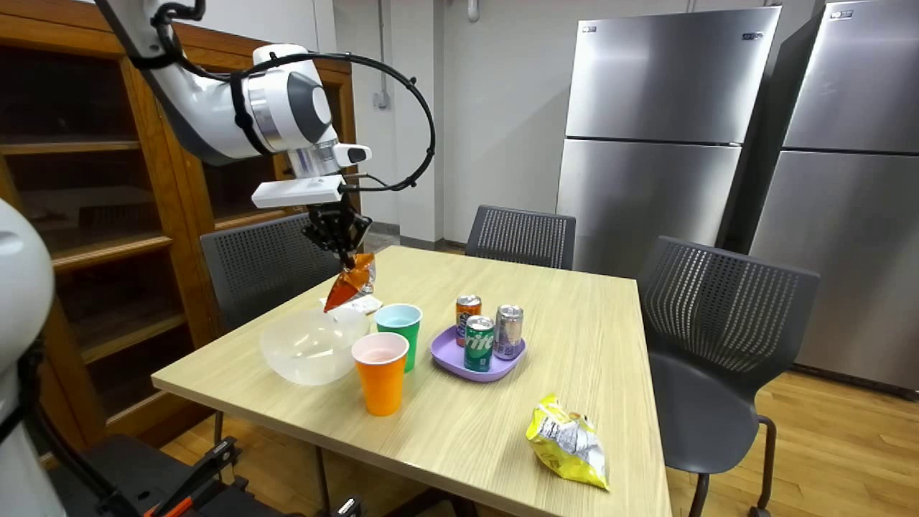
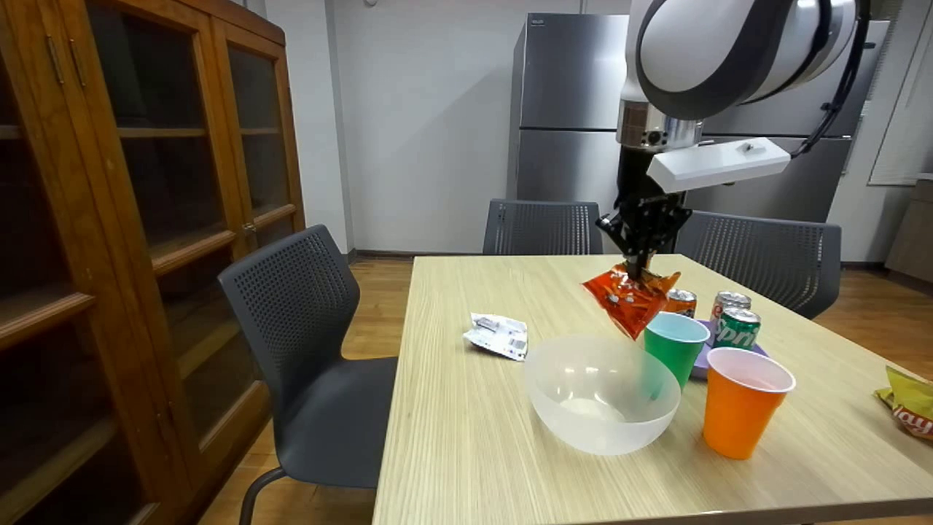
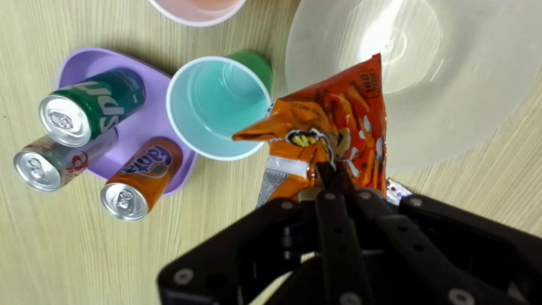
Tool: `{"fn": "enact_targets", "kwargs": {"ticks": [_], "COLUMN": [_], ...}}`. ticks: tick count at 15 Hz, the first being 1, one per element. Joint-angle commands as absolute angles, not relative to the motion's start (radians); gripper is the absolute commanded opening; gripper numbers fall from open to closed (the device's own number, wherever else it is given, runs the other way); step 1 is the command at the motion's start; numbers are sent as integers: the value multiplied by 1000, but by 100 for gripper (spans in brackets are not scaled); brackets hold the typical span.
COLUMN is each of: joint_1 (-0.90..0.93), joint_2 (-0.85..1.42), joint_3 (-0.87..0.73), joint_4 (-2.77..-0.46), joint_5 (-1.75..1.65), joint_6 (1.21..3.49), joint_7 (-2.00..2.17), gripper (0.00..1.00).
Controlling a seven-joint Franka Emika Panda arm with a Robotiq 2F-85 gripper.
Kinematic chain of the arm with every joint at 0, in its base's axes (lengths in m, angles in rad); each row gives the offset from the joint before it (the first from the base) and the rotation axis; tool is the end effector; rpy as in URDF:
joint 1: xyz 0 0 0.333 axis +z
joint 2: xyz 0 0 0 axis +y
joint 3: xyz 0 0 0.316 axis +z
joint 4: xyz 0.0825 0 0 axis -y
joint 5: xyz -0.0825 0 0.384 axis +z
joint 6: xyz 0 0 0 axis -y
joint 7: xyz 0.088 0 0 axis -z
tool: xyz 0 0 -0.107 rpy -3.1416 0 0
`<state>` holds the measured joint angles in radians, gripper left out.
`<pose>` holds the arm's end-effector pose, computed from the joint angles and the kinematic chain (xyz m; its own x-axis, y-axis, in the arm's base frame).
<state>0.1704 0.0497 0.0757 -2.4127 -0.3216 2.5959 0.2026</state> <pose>0.4875 0.1289 0.3027 0.9394 0.3114 0.1438 0.2866 -0.9429 0.1696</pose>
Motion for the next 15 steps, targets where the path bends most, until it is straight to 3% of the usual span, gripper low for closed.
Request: {"fn": "enact_targets", "kwargs": {"ticks": [1, 15], "joint_1": [174, 215], "joint_2": [-4, 108], "joint_3": [107, 166], "joint_4": [-2492, -2474], "joint_5": [-370, -373], "joint_6": [2611, 2566], "joint_7": [183, 158], "gripper": [0, 0]}}
